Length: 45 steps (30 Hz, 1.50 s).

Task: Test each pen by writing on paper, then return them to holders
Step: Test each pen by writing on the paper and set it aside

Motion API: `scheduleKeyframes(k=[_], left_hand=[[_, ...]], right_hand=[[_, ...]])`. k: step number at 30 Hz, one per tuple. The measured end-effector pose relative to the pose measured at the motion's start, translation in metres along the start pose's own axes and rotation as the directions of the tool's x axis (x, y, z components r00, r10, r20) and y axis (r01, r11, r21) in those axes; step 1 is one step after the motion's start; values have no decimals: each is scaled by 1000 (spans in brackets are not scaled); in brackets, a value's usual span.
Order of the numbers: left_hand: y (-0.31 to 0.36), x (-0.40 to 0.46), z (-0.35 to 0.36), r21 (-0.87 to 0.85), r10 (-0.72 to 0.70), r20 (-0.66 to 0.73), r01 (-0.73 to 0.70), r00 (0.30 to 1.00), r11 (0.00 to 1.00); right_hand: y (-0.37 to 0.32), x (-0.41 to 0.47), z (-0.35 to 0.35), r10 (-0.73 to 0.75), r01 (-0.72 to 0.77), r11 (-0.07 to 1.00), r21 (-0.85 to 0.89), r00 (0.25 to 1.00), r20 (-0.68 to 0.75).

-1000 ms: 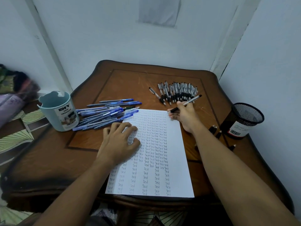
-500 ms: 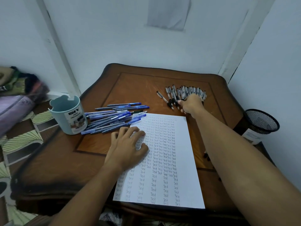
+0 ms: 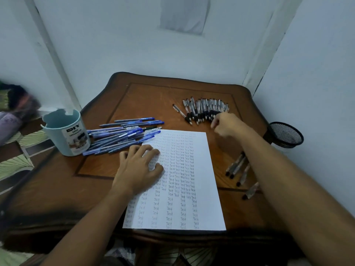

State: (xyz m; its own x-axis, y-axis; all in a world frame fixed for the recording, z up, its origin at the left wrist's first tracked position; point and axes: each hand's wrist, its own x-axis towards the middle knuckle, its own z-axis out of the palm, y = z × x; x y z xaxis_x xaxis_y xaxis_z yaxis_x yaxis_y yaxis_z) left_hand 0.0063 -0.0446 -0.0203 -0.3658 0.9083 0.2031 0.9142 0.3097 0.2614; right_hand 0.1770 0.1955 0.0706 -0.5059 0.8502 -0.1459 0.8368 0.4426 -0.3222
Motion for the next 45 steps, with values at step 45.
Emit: scheduleKeyframes(k=[45], left_hand=[[3, 1, -1, -31, -27, -6, 27, 1000, 999]], right_hand=[[2, -55, 32, 185, 84, 299, 951, 972, -144]])
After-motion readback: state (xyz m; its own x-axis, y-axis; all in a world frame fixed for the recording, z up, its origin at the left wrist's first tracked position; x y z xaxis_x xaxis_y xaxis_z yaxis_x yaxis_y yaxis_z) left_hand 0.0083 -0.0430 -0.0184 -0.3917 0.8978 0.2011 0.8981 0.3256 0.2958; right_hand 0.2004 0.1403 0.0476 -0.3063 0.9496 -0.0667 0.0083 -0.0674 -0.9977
